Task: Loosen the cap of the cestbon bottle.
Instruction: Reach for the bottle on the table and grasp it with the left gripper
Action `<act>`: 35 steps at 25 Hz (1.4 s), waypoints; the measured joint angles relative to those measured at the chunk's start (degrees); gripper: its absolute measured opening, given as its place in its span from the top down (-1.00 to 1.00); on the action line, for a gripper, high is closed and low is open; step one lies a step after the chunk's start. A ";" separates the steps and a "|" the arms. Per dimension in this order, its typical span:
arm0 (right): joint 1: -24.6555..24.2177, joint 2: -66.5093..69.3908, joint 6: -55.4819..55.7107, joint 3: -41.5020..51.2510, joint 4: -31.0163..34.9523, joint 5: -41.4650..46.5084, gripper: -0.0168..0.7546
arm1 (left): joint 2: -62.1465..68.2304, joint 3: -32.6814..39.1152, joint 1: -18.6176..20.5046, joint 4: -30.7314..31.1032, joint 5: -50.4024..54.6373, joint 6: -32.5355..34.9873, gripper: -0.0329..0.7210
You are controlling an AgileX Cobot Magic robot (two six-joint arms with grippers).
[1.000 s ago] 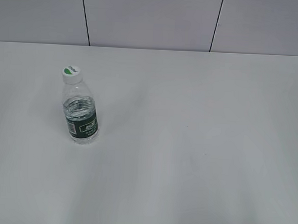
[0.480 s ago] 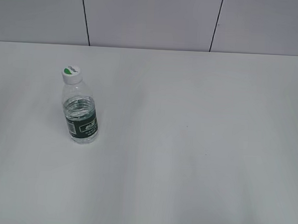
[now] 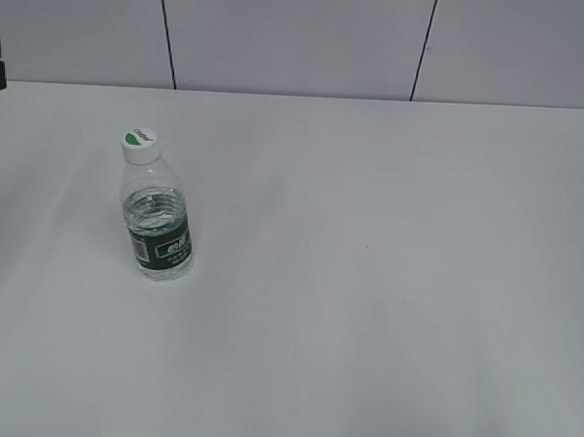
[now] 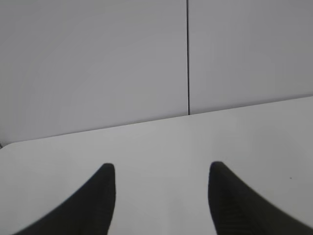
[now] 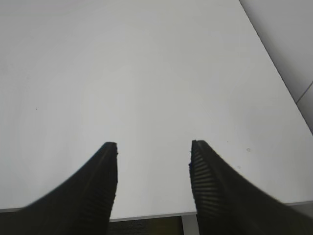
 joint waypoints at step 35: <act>0.00 0.00 0.00 0.00 -0.12 0.00 -0.01 | 34.69 -8.25 22.94 47.68 -32.79 -24.29 -0.10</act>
